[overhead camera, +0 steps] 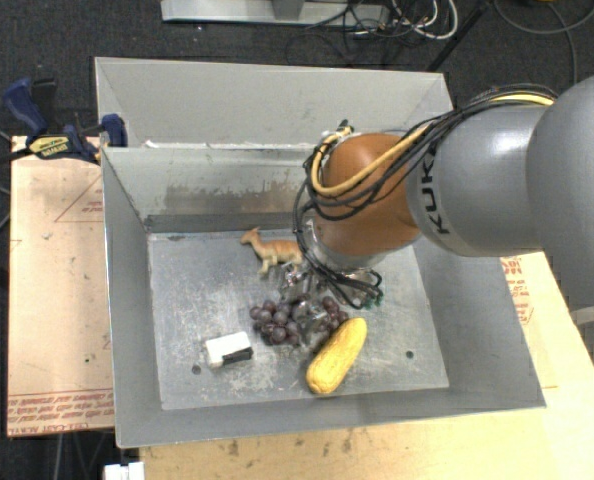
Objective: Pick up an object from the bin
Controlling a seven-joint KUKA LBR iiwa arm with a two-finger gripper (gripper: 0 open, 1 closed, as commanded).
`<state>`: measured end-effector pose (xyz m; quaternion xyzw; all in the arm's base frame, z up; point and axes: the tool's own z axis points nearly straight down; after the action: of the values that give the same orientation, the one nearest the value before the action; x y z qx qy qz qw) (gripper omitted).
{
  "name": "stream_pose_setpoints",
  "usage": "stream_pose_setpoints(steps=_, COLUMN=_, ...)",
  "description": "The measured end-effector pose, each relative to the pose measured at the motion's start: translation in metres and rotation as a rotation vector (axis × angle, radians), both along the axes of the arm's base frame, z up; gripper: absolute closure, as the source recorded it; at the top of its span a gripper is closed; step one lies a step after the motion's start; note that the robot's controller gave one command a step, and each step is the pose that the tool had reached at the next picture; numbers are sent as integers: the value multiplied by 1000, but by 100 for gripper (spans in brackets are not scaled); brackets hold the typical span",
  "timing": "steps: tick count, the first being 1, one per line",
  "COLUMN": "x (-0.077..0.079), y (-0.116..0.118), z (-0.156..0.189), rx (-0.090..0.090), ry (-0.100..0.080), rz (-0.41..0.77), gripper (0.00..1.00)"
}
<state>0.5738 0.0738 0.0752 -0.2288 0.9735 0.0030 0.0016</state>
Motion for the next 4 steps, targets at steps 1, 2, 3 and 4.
stream_pose_setpoints(steps=1, x=0, y=0, z=0, rx=0, ry=0, rz=0, gripper=100)
stream_pose_setpoints(steps=2, x=0, y=0, z=0, rx=0, ry=0, rz=0, gripper=100)
stream_pose_setpoints(steps=3, x=-1, y=0, z=3, rx=0, ry=1, rz=0, gripper=100)
stream_pose_setpoints(steps=4, x=-1, y=-1, z=12, rx=-3, ry=-1, rz=0, gripper=100)
